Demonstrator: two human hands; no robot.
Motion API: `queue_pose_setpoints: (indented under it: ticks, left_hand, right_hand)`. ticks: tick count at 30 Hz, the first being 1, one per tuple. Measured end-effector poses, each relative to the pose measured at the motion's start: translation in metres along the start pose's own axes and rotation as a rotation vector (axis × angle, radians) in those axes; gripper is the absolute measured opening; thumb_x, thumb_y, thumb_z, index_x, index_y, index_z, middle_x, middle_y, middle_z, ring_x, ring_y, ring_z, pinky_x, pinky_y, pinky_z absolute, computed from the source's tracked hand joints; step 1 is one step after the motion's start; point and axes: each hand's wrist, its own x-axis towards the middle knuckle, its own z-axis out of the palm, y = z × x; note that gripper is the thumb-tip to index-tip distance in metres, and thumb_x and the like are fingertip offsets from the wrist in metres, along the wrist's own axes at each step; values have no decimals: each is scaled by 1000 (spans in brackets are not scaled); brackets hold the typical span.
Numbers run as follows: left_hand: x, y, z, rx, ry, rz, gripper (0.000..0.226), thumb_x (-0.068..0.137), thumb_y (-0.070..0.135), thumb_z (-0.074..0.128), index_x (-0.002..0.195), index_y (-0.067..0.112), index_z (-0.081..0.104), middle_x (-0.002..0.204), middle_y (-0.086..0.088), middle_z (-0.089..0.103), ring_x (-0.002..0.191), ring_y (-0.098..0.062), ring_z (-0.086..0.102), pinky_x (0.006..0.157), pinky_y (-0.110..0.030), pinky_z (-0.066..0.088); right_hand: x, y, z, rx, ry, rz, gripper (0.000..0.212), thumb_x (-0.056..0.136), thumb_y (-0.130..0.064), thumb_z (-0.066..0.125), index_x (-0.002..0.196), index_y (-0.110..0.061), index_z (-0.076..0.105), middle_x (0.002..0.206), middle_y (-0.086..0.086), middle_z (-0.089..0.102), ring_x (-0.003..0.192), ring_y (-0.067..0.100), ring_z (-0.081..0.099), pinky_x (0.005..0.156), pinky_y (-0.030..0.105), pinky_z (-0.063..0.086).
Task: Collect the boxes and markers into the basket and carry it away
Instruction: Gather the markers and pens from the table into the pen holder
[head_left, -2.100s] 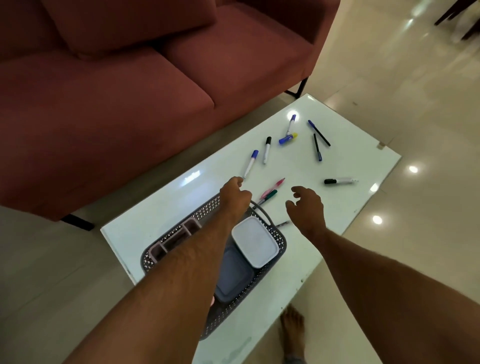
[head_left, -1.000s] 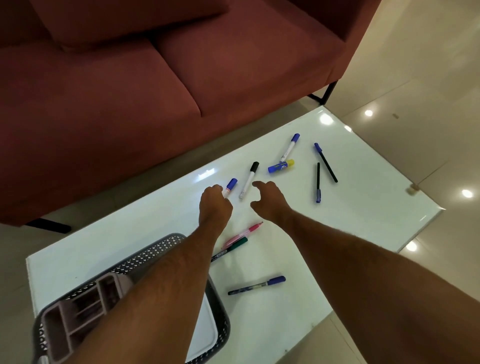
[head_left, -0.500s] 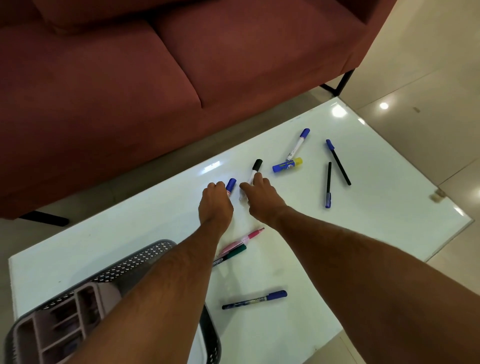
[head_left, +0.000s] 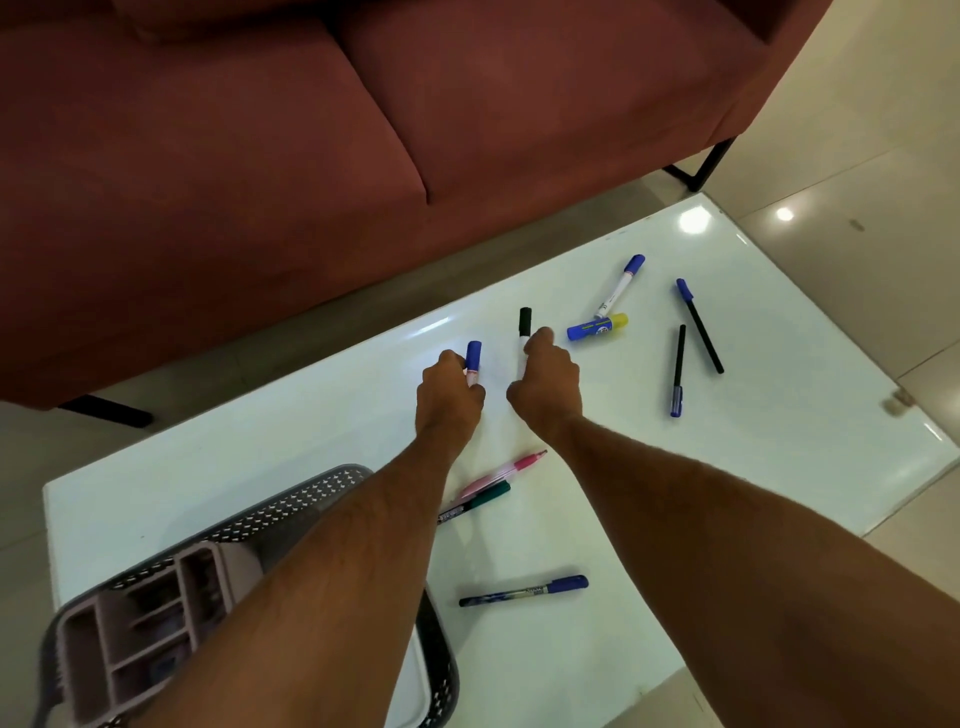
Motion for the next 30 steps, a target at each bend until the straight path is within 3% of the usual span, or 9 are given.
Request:
queue_pose_setpoints:
  ticks: [3,6,11,13,18,23,30]
  left_hand:
    - [-5,2,-9,-94,13,-8,37,91,21,68,123,6,54,124,-14,66,106,-29,68,96,-36,54]
    - [-13,5,-23,-148,34,20,36,91,15,68,123,7,52,124,-14,66,104,-29,68,94,-36,54]
    - [-32,8,-57,-216,99,29,38,92,15,67,126,11,50,125,-13,66,104,-28,69,93,-36,55]
    - [-41,3,-77,-241,122,35,43,92,15,67,130,14,48,124,-11,66,104,-28,69,93,-38,57]
    - [-67,-31,-138,-207,246,128,56,96,15,62,144,22,34,121,-7,65,99,-23,67,90,-38,58]
    - [-104,-84,-197,-174,348,175,52,97,16,56,143,29,33,108,-5,64,88,-21,64,82,-42,58]
    - [-149,-154,-264,-183,414,74,60,91,8,67,140,27,38,104,-4,68,88,-21,69,83,-41,59]
  right_hand:
    - [-5,-8,-4,156,3,63,80,76,3,74,141,-14,29,116,15,61,106,34,63,84,36,53]
    - [-15,-17,-8,200,17,4,100,74,7,73,151,-20,16,123,12,59,105,30,61,86,36,52]
    - [-39,-46,-15,195,51,-138,125,70,5,76,155,-30,-8,99,9,59,80,22,63,75,36,58]
    - [-52,-62,-17,191,61,-227,123,70,5,77,156,-29,-6,91,6,57,73,20,62,69,33,58]
    - [-93,-110,-12,222,46,-373,101,78,7,69,155,-25,12,94,3,57,70,15,58,65,20,47]
    - [-140,-154,26,313,-34,-461,98,79,5,70,149,-37,15,98,8,65,71,20,69,74,39,62]
    - [-205,-199,75,371,-139,-559,83,85,1,68,147,-33,23,94,7,66,78,19,70,76,41,62]
